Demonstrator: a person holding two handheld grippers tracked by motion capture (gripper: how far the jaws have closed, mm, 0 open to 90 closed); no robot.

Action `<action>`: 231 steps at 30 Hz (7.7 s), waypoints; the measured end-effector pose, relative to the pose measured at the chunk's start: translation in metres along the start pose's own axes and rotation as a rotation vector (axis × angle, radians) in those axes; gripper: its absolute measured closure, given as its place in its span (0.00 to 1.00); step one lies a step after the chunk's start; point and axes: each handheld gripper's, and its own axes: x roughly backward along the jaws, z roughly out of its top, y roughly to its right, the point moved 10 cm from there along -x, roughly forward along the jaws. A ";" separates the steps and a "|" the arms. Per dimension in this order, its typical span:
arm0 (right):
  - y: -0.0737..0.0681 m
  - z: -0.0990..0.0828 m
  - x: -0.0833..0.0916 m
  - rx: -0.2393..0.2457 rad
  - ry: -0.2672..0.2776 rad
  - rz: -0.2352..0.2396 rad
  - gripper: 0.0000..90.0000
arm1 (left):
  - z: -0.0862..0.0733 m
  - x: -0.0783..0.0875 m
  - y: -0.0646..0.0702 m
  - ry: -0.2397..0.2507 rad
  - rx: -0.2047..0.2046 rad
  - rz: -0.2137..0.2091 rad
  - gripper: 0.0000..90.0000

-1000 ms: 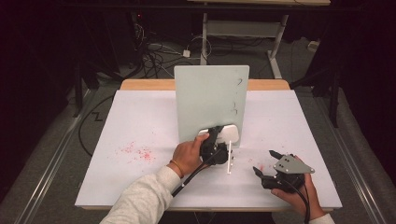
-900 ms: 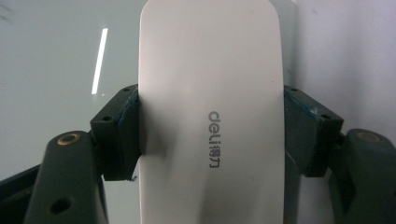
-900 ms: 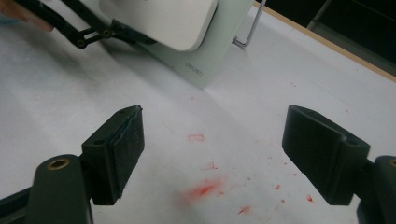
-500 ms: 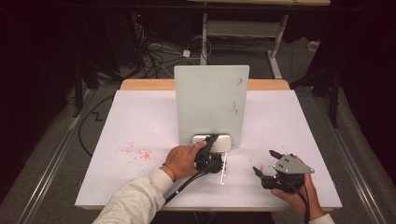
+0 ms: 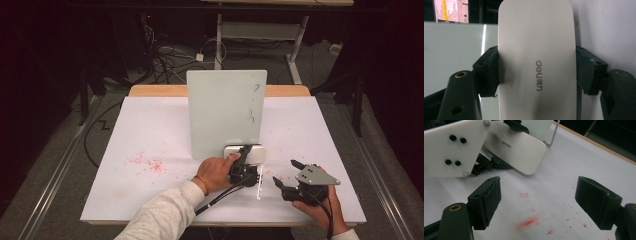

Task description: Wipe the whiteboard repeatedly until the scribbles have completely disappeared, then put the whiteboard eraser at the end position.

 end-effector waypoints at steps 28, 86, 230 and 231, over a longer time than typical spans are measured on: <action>-0.001 0.001 0.000 0.009 0.004 -0.002 0.24 | -0.081 0.034 -0.049 0.031 0.484 0.011 0.32; 0.001 0.004 0.003 0.004 0.014 -0.006 0.24 | -0.059 0.028 -0.095 -0.015 0.319 0.149 0.32; -0.002 0.016 0.008 0.018 0.075 -0.038 0.23 | -0.098 0.090 -0.097 0.196 0.733 -0.164 0.32; -0.002 0.016 0.007 0.018 0.072 -0.037 0.23 | -0.099 0.092 -0.095 0.200 0.735 -0.176 0.32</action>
